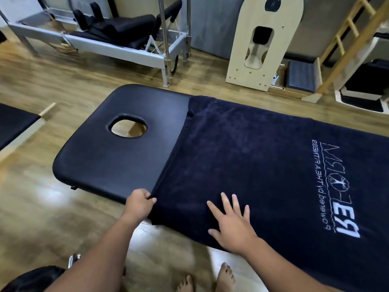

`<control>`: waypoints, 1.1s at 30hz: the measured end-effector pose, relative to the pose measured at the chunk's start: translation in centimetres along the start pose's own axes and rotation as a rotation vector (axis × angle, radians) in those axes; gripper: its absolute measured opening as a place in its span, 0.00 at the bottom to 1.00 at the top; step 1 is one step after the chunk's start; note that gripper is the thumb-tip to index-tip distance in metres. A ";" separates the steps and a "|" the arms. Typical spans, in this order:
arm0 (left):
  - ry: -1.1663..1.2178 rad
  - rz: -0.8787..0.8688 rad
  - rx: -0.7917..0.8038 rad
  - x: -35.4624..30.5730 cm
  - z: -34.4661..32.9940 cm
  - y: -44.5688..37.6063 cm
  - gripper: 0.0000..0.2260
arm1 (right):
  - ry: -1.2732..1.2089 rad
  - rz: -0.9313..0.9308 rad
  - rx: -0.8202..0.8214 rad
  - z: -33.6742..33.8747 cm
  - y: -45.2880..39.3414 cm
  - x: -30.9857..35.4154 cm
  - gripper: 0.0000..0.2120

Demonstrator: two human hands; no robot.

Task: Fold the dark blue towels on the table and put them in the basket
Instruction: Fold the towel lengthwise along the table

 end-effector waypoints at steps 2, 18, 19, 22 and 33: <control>0.000 -0.018 0.006 0.7 0.0 0.3 0.17 | 0.005 -0.072 -0.011 -0.6 0.7 0.0 0.39; -0.633 -0.699 0.009 -5.2 -10.1 9.1 0.17 | -0.067 -0.305 -0.018 -5.0 11.7 -8.2 0.36; -0.667 -0.793 0.088 -5.8 -11.9 10.4 0.19 | -0.096 -0.344 -0.017 -5.2 12.5 -9.2 0.36; -0.733 -0.966 0.293 -6.9 -16.6 13.8 0.27 | -0.160 -0.443 -0.024 -6.2 14.9 -12.8 0.37; -1.096 -0.736 0.132 -11.0 -20.6 17.1 0.17 | -0.201 -0.706 -0.063 -9.5 22.0 -26.9 0.38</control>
Point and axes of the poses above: each hand's wrist, its own y-axis away from the middle knuckle, its own z-axis out of the back of the hand, x = y × z, the point moved 6 cm from there along -y, towards the middle knuckle, and after that the axes turned 5 degrees about y, right-handed, at the moved point
